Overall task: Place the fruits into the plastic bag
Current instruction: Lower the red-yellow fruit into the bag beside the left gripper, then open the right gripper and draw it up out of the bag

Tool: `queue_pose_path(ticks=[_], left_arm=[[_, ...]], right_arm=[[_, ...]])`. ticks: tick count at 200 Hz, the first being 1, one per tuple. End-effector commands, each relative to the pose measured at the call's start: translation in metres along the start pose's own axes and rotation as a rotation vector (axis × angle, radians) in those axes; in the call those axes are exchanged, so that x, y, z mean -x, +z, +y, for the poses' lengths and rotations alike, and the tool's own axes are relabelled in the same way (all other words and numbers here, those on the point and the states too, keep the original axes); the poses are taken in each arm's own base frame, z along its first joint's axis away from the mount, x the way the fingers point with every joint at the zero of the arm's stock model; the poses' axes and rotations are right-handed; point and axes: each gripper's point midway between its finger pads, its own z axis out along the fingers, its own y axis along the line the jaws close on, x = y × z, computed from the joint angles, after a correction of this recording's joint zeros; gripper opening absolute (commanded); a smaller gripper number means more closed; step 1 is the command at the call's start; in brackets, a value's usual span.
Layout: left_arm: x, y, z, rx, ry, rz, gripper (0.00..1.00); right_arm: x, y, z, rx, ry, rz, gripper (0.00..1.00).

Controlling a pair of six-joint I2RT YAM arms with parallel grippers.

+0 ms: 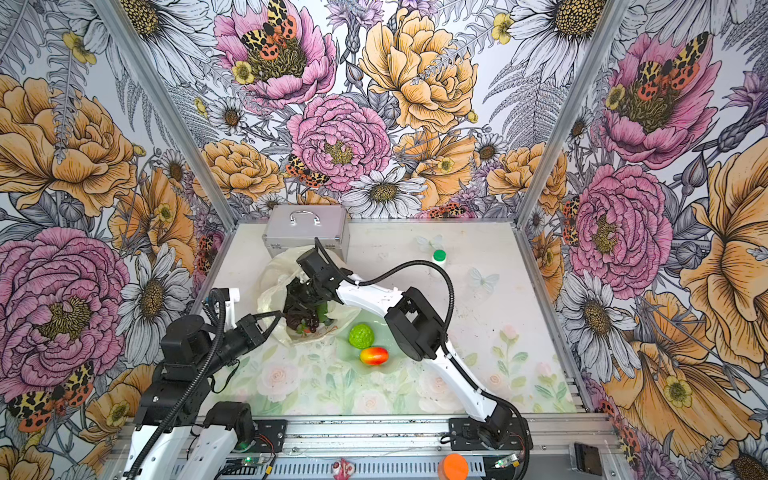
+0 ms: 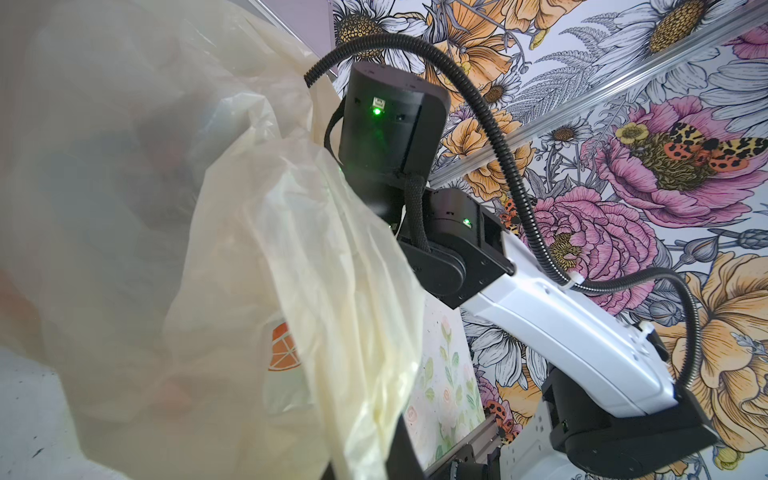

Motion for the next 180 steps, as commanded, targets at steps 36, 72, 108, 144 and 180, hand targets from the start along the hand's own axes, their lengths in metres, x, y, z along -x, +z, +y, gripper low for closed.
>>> queue_pose_path(ticks=[36, 72, 108, 144, 180], left_arm=[[0.000, 0.001, 0.005, 0.012, 0.013, -0.005, 0.00], [0.001, 0.001, 0.003, 0.008, 0.015, -0.005, 0.00], [0.000, 0.001, 0.004, 0.007, 0.015, -0.004, 0.00], [-0.001, 0.001, 0.003, 0.004, 0.017, 0.000, 0.00], [-0.001, 0.001, 0.003, 0.004, 0.017, 0.002, 0.00]], right_arm=[[-0.002, -0.017, 0.018, 0.023, -0.073, -0.027, 0.80], [-0.003, -0.036, 0.015, 0.004, -0.096, -0.056, 0.80], [-0.008, -0.064, 0.014, -0.011, -0.128, -0.082, 0.80], [-0.014, -0.095, 0.010, -0.030, -0.160, -0.113, 0.80], [-0.023, -0.124, 0.013, -0.038, -0.211, -0.136, 0.80]])
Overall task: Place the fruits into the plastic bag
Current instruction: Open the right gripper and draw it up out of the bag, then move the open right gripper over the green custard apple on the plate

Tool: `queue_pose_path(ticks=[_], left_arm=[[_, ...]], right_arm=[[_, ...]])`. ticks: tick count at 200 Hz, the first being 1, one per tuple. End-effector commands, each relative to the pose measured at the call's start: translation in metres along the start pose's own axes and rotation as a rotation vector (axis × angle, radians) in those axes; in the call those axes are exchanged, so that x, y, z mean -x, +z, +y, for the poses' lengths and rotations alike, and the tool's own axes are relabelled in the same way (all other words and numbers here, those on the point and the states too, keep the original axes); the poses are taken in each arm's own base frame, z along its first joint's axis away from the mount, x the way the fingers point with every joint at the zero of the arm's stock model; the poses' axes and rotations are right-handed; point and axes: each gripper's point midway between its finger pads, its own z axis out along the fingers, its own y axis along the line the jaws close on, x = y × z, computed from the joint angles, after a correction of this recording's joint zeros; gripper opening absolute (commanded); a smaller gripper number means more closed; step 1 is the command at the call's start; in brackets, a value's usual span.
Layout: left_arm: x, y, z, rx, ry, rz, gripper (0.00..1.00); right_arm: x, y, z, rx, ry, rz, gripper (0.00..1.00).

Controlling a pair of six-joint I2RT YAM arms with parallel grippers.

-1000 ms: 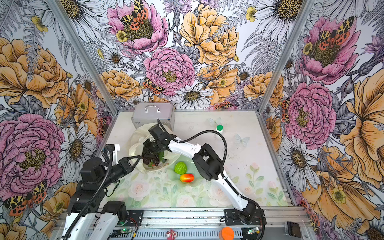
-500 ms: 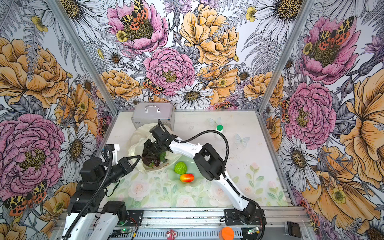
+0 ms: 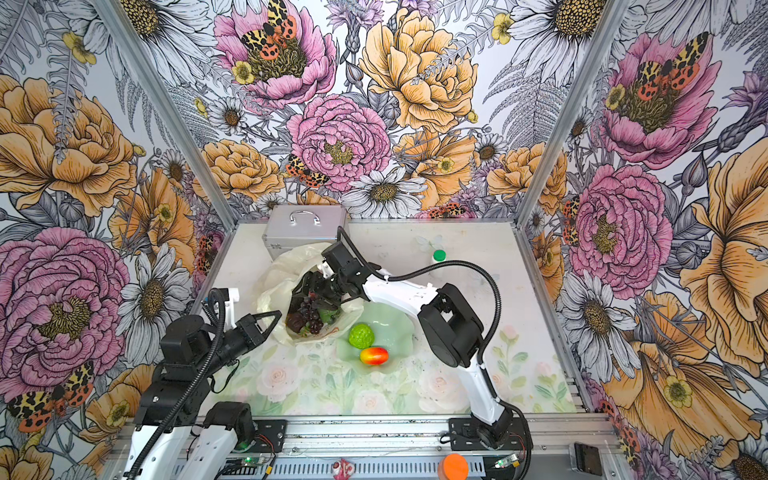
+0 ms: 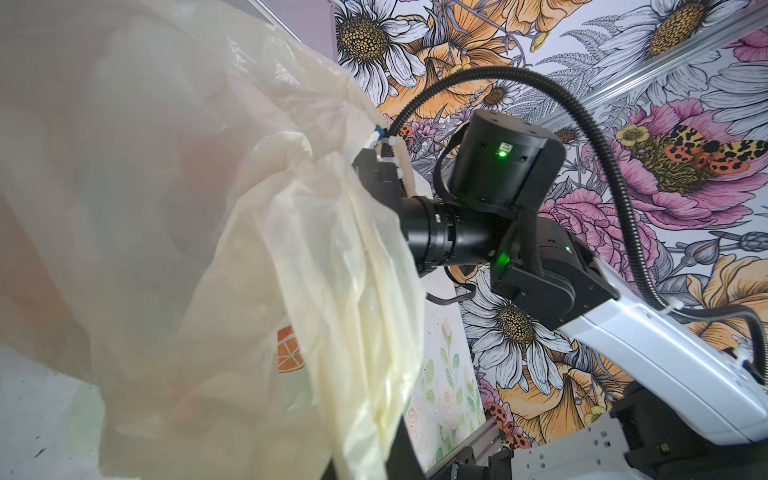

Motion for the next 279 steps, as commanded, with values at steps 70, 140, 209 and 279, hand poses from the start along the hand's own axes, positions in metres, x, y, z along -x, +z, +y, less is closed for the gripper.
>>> queue_pose_path(ticks=[70, 140, 209, 279], left_arm=[[-0.003, 0.003, 0.008, 0.027, 0.003, 0.005, 0.00], [-0.003, 0.003, 0.011, 0.046, -0.005, 0.010, 0.00], [-0.003, 0.004, 0.012, 0.052, -0.008, 0.010, 0.00], [-0.003, 0.005, 0.014, 0.059, -0.013, 0.013, 0.00]], right_arm=[[-0.002, -0.104, 0.046, 0.039, -0.344, -0.133, 0.83], [-0.010, -0.213, 0.048, -0.217, -0.738, -0.478, 0.99], [-0.058, -0.253, -0.026, -0.399, -0.859, -0.497, 0.99], [-0.091, -0.208, -0.097, -0.440, -0.702, -0.238, 0.95]])
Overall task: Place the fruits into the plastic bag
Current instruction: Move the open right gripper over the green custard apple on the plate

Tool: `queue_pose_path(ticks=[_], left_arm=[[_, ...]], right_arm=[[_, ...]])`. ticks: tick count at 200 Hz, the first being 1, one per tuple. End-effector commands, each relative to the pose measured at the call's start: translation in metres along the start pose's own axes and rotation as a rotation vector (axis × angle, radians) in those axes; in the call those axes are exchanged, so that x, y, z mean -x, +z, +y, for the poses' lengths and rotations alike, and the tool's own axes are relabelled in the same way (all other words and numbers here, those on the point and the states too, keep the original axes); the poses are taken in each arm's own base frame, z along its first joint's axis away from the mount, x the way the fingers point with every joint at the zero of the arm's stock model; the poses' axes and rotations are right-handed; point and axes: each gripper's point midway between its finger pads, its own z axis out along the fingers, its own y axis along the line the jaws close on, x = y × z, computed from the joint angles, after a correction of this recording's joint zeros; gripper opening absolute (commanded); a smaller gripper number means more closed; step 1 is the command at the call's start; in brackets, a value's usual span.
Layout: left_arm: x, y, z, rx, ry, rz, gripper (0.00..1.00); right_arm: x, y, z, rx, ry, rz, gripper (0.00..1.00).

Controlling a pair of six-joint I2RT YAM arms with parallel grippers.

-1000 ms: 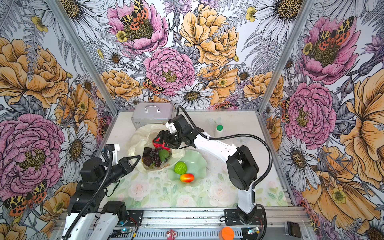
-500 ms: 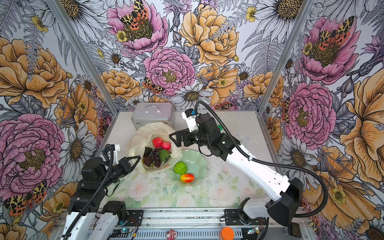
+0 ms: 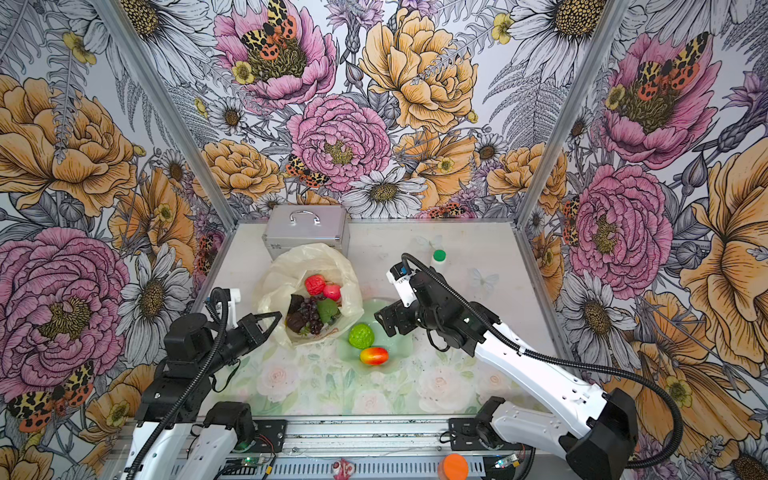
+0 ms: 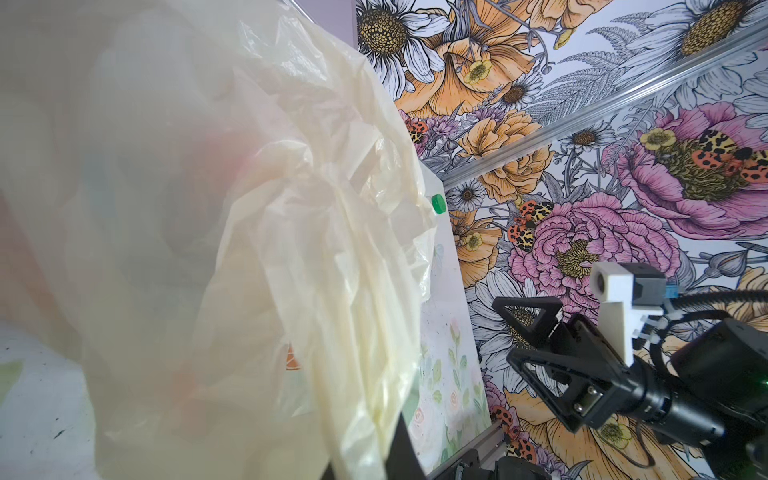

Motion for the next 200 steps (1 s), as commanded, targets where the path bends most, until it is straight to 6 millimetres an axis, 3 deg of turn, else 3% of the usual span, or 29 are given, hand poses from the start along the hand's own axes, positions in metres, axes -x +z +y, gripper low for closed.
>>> queue_pose_path(ticks=[1, 32, 95, 200], left_arm=[[0.000, 0.001, 0.005, 0.018, 0.007, -0.005, 0.00], [0.000, 0.000, 0.004, 0.017, 0.006, -0.005, 0.00], [0.000, -0.001, 0.005, 0.025, 0.003, -0.013, 0.00], [0.000, -0.002, 0.006, 0.028, 0.001, -0.015, 0.00]], right_arm=[[-0.022, 0.016, 0.000, 0.019, 0.041, 0.090, 0.95], [-0.039, 0.042, 0.002, 0.041, 0.061, 0.182, 0.94], [-0.045, 0.089, 0.015, 0.108, 0.070, 0.258, 0.94], [-0.049, 0.136, 0.026, 0.148, 0.087, 0.329, 0.94]])
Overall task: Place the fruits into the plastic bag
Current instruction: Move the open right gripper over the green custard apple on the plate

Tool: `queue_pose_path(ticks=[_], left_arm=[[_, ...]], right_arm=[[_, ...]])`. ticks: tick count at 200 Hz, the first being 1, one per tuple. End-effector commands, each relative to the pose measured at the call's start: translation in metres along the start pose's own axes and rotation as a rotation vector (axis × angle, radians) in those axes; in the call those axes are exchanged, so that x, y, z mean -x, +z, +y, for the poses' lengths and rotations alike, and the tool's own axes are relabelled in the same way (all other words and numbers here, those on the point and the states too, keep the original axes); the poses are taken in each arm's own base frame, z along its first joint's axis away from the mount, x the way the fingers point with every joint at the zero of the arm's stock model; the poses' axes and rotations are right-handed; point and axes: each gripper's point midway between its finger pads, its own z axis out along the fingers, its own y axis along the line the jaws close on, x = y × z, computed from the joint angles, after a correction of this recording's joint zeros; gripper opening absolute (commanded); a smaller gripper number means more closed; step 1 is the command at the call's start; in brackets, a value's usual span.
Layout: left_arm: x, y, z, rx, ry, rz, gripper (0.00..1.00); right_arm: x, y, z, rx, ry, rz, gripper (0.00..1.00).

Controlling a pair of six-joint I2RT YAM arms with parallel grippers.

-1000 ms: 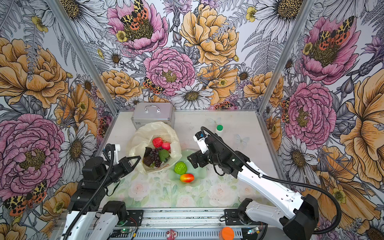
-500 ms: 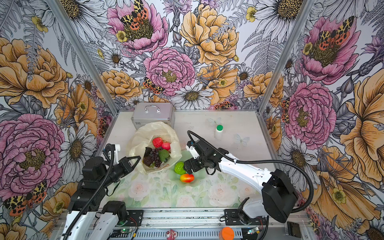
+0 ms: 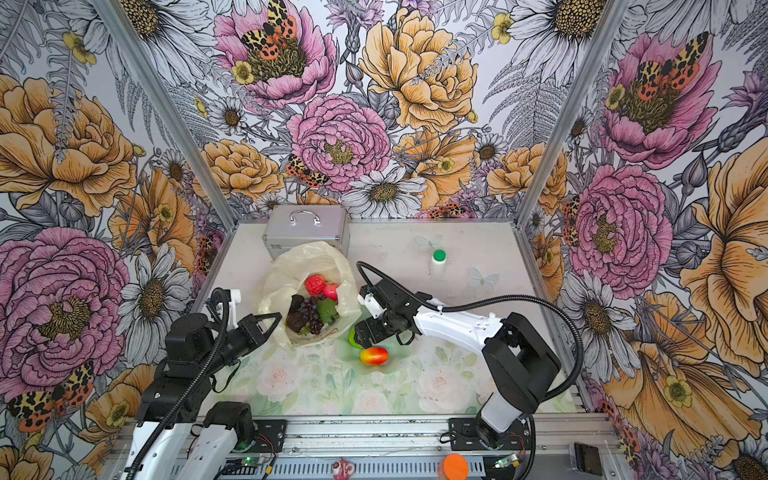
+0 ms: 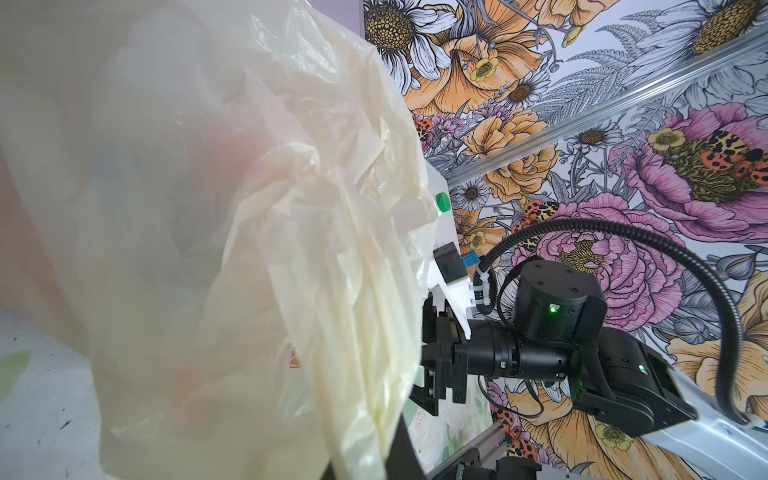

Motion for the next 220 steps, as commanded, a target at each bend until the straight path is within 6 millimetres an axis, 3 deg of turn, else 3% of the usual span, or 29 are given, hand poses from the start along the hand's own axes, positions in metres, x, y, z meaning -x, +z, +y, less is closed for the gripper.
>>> queue_pose_path(ticks=[1, 86, 104, 110, 179, 220], left_arm=[[0.002, -0.002, 0.003, 0.013, 0.008, -0.020, 0.00], [0.002, -0.001, 0.003, 0.016, 0.007, -0.019, 0.00], [0.002, -0.001, 0.003, 0.014, 0.007, -0.017, 0.00], [0.002, -0.001, 0.003, 0.015, 0.008, -0.018, 0.00], [0.001, -0.001, 0.003, 0.013, 0.007, -0.016, 0.00], [0.001, -0.001, 0.003, 0.013, 0.007, -0.016, 0.00]], right_arm=[[0.019, 0.004, 0.010, 0.032, -0.006, -0.034, 0.94], [0.025, 0.025, 0.005, 0.025, 0.023, -0.001, 0.93], [0.022, 0.029, 0.003, 0.021, 0.030, 0.012, 0.93], [0.016, 0.033, 0.012, 0.029, 0.013, 0.027, 0.93], [0.006, 0.040, 0.006, 0.008, 0.038, 0.055, 0.92], [0.004, 0.041, 0.001, -0.016, 0.049, 0.055, 0.84]])
